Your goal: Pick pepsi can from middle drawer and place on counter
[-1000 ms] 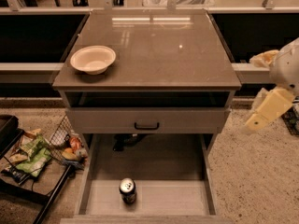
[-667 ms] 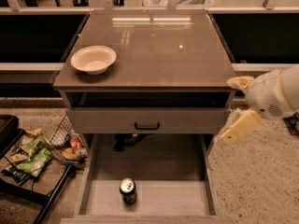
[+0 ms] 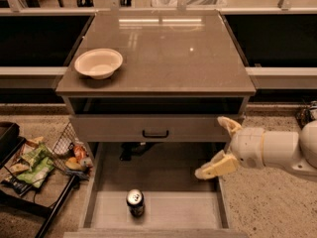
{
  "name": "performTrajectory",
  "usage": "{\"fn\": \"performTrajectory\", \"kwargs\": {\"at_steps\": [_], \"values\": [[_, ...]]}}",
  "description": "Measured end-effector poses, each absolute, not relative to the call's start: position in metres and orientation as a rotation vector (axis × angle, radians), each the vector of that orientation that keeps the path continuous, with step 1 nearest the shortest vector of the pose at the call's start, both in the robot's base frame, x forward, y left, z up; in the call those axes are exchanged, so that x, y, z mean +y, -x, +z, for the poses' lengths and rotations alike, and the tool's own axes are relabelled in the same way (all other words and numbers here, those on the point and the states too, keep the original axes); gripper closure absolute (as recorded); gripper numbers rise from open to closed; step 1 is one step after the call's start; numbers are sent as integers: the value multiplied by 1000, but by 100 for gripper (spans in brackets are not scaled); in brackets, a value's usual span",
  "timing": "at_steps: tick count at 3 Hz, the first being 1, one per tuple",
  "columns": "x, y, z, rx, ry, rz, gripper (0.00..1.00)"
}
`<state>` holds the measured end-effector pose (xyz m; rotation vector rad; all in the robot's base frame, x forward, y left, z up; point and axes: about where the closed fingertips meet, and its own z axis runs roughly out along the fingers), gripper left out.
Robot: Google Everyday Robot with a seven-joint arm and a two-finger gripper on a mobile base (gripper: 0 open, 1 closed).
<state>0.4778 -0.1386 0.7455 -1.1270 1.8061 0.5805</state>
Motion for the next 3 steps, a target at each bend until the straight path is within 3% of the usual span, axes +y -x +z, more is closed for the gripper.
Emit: {"fn": "performTrajectory", "kwargs": {"at_steps": [3], "values": [[-106, -484, 680, 1805, 1116, 660, 0]]}}
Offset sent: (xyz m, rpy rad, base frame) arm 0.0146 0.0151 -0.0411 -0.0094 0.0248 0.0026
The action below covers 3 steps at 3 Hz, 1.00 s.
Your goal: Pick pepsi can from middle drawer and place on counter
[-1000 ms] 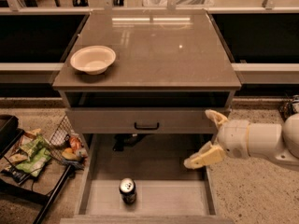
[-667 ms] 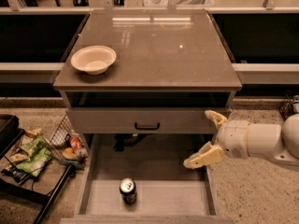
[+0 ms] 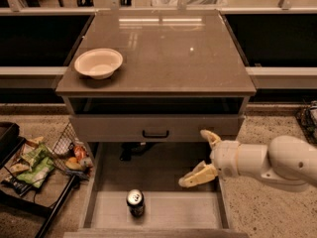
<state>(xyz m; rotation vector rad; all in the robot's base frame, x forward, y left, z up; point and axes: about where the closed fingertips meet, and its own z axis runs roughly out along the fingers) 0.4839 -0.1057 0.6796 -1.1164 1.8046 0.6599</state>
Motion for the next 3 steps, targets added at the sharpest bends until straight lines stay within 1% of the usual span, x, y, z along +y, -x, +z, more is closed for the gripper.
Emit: {"fn": "performTrajectory", "kwargs": {"at_steps": [2, 3], "values": [[-34, -486, 569, 1652, 1102, 835, 0], [12, -481, 512, 1601, 1165, 935, 0]]}}
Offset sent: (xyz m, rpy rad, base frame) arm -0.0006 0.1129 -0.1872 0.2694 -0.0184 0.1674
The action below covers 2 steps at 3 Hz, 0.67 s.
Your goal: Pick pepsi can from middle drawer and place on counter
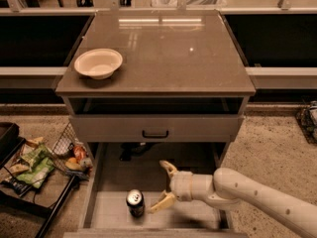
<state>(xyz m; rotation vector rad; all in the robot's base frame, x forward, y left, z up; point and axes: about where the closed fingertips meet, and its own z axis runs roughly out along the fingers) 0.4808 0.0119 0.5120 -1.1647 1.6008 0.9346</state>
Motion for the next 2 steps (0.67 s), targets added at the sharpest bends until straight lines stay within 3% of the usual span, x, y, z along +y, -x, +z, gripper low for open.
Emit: {"fn": "performTrajectory", "kwargs": {"at_steps": [2], "values": [[63, -466, 461, 1524, 1232, 1031, 0]]}}
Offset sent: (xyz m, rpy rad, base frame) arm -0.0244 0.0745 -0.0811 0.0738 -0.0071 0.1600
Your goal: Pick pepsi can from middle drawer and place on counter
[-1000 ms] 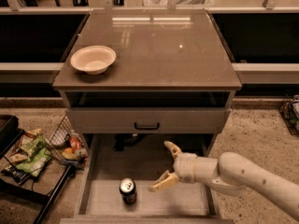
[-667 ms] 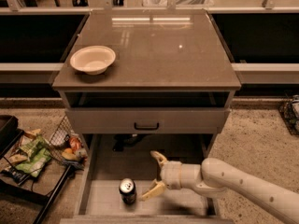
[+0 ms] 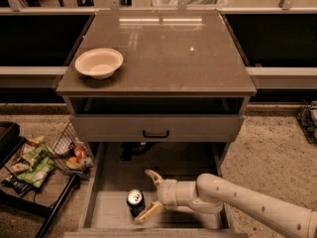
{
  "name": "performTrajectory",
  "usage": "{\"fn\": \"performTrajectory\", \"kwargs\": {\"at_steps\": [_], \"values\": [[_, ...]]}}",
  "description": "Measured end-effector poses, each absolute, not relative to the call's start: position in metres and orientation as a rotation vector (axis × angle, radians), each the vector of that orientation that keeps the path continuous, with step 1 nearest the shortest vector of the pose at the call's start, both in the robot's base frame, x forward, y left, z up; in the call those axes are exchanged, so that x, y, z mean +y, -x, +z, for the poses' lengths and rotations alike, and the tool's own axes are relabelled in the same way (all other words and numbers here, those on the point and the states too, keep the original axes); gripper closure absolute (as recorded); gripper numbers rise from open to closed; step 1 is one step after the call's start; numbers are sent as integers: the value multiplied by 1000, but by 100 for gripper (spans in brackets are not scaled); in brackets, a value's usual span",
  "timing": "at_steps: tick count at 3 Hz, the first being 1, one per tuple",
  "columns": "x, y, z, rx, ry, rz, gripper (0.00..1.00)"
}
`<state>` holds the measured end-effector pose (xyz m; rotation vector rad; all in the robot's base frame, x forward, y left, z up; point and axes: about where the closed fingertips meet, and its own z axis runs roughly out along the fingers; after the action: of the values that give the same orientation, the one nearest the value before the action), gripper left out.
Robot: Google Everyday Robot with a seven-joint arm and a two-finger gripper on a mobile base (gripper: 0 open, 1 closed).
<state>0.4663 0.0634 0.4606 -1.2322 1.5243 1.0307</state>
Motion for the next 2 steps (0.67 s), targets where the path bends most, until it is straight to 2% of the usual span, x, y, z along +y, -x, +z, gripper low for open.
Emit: {"fn": "performTrajectory", "kwargs": {"at_steps": [2], "values": [[100, -447, 446, 1493, 1230, 1105, 49]]}}
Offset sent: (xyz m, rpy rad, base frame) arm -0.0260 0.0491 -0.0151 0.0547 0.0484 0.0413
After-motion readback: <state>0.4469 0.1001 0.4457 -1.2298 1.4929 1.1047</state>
